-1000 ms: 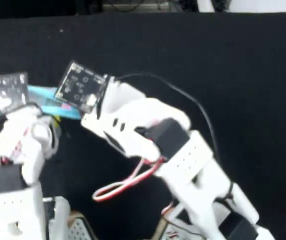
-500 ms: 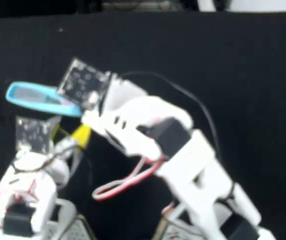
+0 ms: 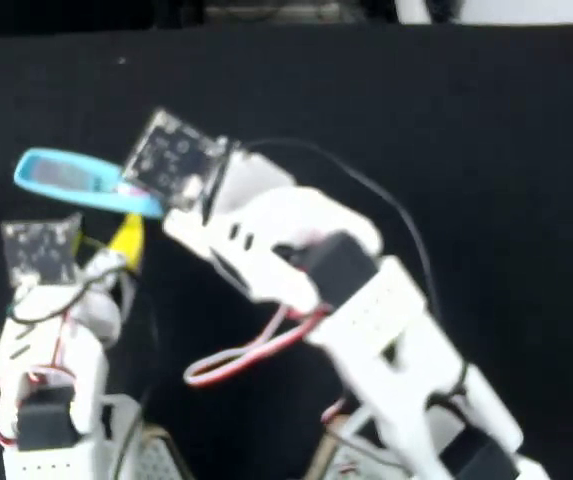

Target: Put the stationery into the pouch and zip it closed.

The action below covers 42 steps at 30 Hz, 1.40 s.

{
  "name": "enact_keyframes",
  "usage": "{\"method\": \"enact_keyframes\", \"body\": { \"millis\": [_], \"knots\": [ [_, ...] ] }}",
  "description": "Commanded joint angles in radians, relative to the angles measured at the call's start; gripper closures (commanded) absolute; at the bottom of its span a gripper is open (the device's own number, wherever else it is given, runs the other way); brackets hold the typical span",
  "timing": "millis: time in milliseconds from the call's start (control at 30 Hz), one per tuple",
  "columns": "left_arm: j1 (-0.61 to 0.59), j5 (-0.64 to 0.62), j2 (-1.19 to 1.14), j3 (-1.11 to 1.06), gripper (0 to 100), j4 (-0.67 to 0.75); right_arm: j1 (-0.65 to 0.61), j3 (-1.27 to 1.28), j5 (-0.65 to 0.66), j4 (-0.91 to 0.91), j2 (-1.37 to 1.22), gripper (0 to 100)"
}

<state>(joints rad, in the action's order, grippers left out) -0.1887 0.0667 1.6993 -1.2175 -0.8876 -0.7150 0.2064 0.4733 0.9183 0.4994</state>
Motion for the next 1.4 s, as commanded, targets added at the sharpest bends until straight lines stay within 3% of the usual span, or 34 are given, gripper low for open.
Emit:
{"method": "enact_keyframes", "body": {
  "millis": [0,233,533,667,800,967,1267,1367],
  "knots": [
    [-0.018,0.003,-0.005,-0.018,77,0.095,0.063,0.012,0.002,-0.095,0.051,98.8],
    [0.056,-0.118,-0.005,-0.116,77,0.31,0.1,0.022,0.002,-0.15,0.035,98.8],
    [0.239,-0.241,0.005,-0.073,78,0.209,0.1,0.022,0.003,-0.15,0.035,98.8],
    [0.317,-0.261,-0.005,-0.087,78,0.258,0.1,0.024,0.005,-0.15,0.031,98.8],
    [0.295,-0.275,-0.023,-0.17,78,0.423,0.1,0.024,0.006,-0.15,0.031,98.8],
    [0.254,-0.279,-0.083,-0.216,78,0.511,0.097,0.027,0.006,-0.15,0.031,98.8],
    [0.119,-0.272,-0.115,-0.217,78,0.509,0.08,0.03,0.002,-0.15,0.028,98.8],
    [0.113,-0.27,-0.115,-0.2,78,0.446,0.069,0.028,0.002,-0.15,0.028,98.8]
  ]
}}
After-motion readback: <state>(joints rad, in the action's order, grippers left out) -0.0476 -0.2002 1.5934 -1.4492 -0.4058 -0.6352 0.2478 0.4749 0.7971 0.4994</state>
